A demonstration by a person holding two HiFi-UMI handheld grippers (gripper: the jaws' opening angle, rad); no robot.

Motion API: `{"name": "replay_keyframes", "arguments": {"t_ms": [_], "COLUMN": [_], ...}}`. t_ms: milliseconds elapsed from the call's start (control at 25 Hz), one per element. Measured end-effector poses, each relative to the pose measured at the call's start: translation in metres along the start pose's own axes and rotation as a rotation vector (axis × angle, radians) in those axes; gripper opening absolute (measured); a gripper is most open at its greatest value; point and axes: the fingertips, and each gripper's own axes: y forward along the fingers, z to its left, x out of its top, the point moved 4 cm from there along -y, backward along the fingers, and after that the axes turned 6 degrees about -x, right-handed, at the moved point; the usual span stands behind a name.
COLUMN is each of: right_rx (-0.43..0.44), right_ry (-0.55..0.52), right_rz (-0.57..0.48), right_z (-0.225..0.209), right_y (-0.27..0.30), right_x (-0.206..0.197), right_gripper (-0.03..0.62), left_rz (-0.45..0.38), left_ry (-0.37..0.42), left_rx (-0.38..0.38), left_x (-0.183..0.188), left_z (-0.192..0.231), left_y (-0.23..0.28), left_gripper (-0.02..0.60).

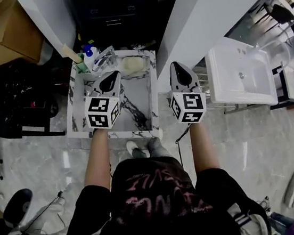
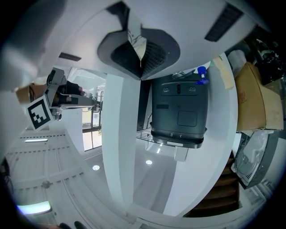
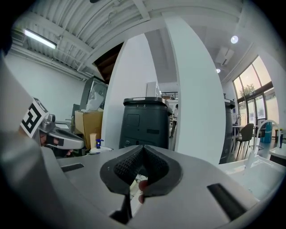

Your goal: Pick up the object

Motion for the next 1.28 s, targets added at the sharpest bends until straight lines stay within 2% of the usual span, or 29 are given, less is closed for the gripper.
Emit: {"name": "replay_keyframes", "arguments": {"t_ms": [640, 760, 840, 880, 1040, 1280], "right_rx": [-0.008, -0.009, -0.012, -0.014, -0.025, -0.048], "right_ry": [0.032, 0.035, 0.039, 0.042, 0.049, 0.053], "right_rz": [0.010, 0.015, 0.019, 0.022, 0.044, 0.074], "right_z": [-0.069, -0.079, -0.085, -0.088, -0.099, -0.116], "right_y": [0.036, 0.042, 0.047, 0.049, 0.059, 0.068], "right_x": [-0.016, -0.021, -0.024, -0.026, -0.036, -0.057], "right_gripper": [0.015, 0.015, 0.015, 0.015, 0.015, 0.015], "left_rz": [0.121, 0.179, 0.219, 0.242, 0.360, 0.529], "left_ry": [0.068, 0.088, 0.115, 0.134, 0.226, 0.338], "left_rx": [-0.073, -0.094, -0.121, -0.139, -0.201, -0.235], "left_x": [-0.010, -0.020, -0.027, -0.032, -0.056, -0.099], "left_z": [-0.016, -0.017, -0.019, -0.020, -0.020, -0.016], "left_y": [0.095, 0.115, 0.128, 0.135, 0.167, 0.202], "left_gripper": [0.017, 0.027, 0.102, 0.118, 0.144, 0.164]}}
